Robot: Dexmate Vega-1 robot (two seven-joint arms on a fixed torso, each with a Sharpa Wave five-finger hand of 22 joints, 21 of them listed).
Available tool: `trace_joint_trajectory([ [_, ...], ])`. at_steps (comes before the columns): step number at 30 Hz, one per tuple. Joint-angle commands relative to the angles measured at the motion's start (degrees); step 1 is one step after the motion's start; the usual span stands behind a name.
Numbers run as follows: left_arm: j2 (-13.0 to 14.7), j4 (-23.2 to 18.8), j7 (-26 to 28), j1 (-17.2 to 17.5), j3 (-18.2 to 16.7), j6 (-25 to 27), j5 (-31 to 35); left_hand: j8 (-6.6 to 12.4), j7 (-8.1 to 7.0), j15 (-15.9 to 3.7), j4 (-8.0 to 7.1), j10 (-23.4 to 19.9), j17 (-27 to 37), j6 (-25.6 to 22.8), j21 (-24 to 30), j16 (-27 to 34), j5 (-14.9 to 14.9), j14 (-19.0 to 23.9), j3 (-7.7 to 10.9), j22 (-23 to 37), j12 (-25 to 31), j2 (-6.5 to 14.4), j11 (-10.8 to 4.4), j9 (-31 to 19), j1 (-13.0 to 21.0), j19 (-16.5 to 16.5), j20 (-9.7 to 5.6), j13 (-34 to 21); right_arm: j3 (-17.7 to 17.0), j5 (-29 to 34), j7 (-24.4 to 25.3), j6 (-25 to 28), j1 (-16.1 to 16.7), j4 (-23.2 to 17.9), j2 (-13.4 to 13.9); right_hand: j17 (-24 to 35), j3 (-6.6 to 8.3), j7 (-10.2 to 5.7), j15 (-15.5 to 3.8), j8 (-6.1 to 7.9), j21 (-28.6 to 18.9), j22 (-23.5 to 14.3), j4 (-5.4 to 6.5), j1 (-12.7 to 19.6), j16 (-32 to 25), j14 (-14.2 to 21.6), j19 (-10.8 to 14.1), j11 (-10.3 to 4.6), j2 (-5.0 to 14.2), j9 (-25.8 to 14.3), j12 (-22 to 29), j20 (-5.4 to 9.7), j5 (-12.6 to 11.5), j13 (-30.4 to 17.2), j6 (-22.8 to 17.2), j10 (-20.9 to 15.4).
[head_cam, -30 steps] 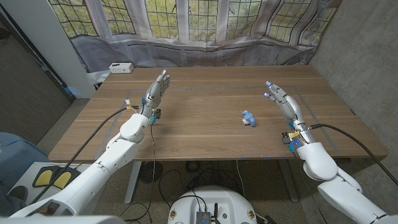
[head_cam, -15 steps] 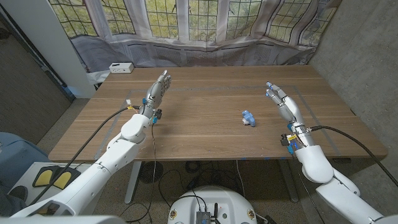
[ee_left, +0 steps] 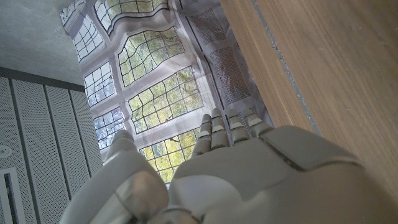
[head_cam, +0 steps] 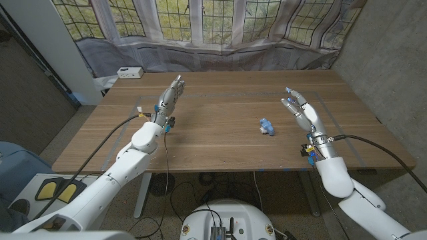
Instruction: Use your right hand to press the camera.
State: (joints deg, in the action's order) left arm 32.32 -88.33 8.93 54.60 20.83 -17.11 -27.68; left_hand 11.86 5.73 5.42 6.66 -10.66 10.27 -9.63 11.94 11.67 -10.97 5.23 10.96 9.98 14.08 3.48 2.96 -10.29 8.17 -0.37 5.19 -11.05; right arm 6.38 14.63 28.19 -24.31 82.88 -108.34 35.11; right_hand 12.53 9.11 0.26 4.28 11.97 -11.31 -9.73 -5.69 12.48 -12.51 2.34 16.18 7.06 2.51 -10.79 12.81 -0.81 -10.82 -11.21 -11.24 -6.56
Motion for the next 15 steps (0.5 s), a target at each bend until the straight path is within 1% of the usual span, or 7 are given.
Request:
trace_joint_trajectory([
  [1,-0.48,0.51,0.46,-0.14,0.13,-0.16,0.22,-0.07,-0.26,-0.08,-0.03,-0.28,0.11,-0.6,-0.22,-0.25,0.17,0.21,0.48,0.3,0.07,0.01,-0.04,-0.06,0.53,0.07,0.47,-0.2,0.16,10.45,4.9,5.79,0.5,-2.56,1.31,0.17,0.09,-0.62,-0.47,-0.08,0.09,-0.14,-0.49,0.49,0.03,-0.12,-0.18,-0.61,-0.02,-0.17,-0.15,0.49,-0.21,-0.15,-0.18,-0.14],
  [6,-0.36,0.35,0.43,0.0,0.16,0.17,0.11,-0.09,-0.23,-0.09,-0.02,-0.31,0.11,-0.7,-0.25,-0.3,0.18,0.19,0.52,0.31,0.02,0.06,-0.07,-0.06,0.57,0.07,0.53,-0.2,0.7,14.44,6.37,9.09,0.78,-4.03,2.46,0.14,0.09,-0.73,-0.58,-0.1,0.17,-0.14,-0.56,0.57,0.17,-0.38,-0.37,-0.88,-0.02,-0.17,-0.21,0.55,-0.23,-0.15,-0.27,-0.06],
  [15,0.0,-0.39,0.7,0.57,0.1,0.45,0.24,-0.09,-0.21,-0.09,0.0,-0.4,0.11,-0.96,-0.29,-0.37,0.19,0.2,0.6,0.31,-0.04,0.16,-0.06,-0.07,0.65,0.07,0.54,-0.21,1.67,18.0,7.76,13.64,1.46,-6.1,4.58,0.14,0.03,-1.06,-0.56,-0.15,0.36,-0.15,-0.57,0.52,0.28,-0.57,-0.88,-1.23,-0.01,-0.17,-0.35,0.47,-0.25,-0.15,-0.43,0.18],
])
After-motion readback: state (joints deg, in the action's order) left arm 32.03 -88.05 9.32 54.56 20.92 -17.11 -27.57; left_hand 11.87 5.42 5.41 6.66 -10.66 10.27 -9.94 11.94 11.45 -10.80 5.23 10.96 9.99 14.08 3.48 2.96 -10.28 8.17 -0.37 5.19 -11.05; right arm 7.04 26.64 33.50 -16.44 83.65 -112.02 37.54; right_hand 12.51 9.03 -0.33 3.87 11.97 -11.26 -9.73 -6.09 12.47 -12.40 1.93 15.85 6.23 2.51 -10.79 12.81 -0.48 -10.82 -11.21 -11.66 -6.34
